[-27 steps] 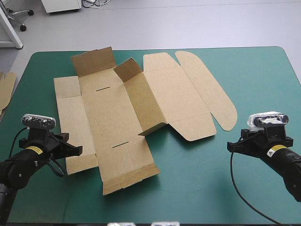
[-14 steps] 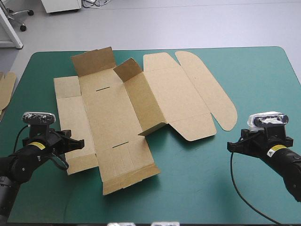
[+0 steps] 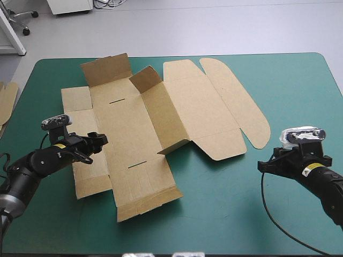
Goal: Fold the box
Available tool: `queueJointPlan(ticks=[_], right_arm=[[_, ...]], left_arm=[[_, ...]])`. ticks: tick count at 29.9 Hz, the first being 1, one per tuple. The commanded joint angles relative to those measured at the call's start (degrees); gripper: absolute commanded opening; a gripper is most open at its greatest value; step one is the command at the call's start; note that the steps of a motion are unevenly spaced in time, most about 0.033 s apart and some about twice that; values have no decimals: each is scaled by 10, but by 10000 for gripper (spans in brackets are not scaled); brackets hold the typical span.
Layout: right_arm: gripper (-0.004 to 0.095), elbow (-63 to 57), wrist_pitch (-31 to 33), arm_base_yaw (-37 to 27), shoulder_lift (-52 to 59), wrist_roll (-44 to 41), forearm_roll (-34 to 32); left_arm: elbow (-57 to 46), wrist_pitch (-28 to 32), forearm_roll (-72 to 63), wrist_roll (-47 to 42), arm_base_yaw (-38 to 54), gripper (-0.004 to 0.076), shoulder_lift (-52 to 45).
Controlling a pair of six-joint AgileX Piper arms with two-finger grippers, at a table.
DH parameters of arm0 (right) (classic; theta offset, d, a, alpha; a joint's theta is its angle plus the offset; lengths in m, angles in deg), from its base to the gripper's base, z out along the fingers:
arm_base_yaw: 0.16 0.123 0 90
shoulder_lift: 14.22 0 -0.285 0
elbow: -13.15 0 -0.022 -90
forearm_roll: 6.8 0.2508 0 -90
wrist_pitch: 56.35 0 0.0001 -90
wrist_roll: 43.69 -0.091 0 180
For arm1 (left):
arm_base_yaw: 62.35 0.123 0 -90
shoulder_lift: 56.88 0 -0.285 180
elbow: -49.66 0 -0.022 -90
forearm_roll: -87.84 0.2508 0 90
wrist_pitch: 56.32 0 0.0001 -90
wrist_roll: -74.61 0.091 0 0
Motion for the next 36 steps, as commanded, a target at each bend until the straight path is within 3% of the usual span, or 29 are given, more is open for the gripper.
queueJointPlan(ticks=[1, 6, 11, 13, 22, 26, 36], right_arm=[[-28, 19, -26, 2, 1, 3, 2], [-28, 19, -23, 2, 1, 3, 2], [-28, 19, -23, 2, 1, -3, 2], [-28, 19, -23, 2, 1, -7, -5], [-28, 19, -12, 2, 1, -17, -16], [-28, 19, -8, 2, 1, -17, -16], [-28, 19, 1, 2, 1, -17, -15]], left_arm=[[44, 4, -24, -12, 16, 505, 8], [79, -70, -18, -4, 123, 505, 12], [103, -201, -52, 72, 284, 505, 12], [98, -207, -94, 82, 314, 505, 11], [97, -253, -69, 106, 317, 483, 58], [97, -257, -82, 119, 317, 442, 89], [97, -272, -133, 180, 319, 440, 169]])
